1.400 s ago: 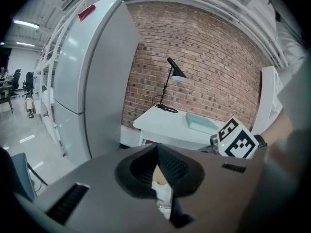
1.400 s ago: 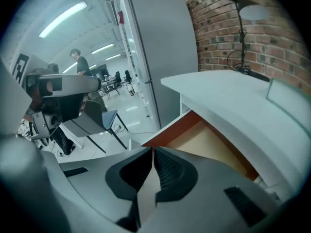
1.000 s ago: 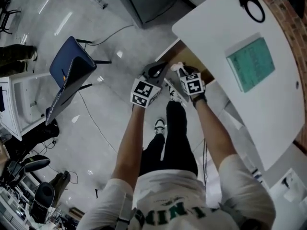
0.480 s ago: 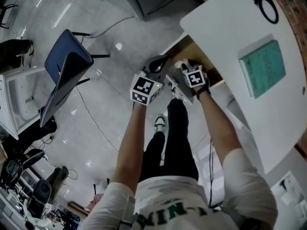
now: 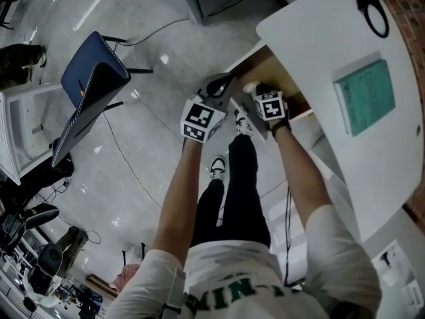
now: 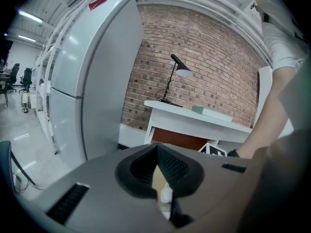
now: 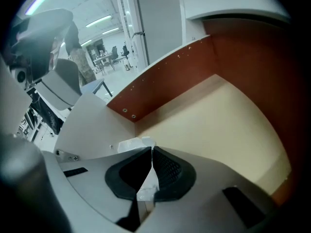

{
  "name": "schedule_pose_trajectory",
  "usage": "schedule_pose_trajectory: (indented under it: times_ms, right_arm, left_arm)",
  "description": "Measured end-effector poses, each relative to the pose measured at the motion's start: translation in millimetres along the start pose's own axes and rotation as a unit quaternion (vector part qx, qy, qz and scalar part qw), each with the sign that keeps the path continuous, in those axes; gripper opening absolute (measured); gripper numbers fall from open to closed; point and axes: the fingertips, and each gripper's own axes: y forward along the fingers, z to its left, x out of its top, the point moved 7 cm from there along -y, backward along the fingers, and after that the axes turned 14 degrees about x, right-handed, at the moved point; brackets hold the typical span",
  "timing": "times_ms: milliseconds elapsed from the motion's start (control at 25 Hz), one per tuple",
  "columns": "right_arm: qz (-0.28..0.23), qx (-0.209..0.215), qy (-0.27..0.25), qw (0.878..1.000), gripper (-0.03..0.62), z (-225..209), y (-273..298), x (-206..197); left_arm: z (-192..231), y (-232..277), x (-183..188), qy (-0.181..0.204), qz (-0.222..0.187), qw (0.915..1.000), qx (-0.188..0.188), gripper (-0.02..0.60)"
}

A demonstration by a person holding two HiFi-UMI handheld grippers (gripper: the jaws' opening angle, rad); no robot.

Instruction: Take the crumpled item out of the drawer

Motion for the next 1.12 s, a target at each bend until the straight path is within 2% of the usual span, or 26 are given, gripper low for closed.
schedule_pose_trajectory:
  times_ms: [240,440,640,960,1120]
  right_arm:
    - [-0.031,-0.005,0.006,1.0,0.011,19.7,-41.3,14.3]
    - [-0.058,-0.024,0.002,0.998,0.009,36.8,-81.5,22.4]
    - [-0.089,-0.033,0.002,0.996,0.009,58.1,-127.4,24.2]
    - [-0.133,-0.031,0.021,0.99,0.009,97.0,-200.5,20.3]
    - [-0.164,-0.053,0.018,0.985,0.009,110.0,-243.5,22.1]
  left_arm:
    - [-9.9,-20.9,25.7,-0.004,-0.009,0.9999,0.006,-0.006]
    - [-18.1,-46.5,39.2,-0.008,0.011,0.9998,0.015,-0.007]
    - [-29.2,-73.6,60.6,-0.008,-0.01,0.9997,0.02,-0.006]
    - [-49.2,-119.5,93.0,-0.005,0.002,0.9995,0.03,-0.006]
    - [-57.2,-139.7,109.1,-0.002,0.0,0.9992,0.04,-0.006]
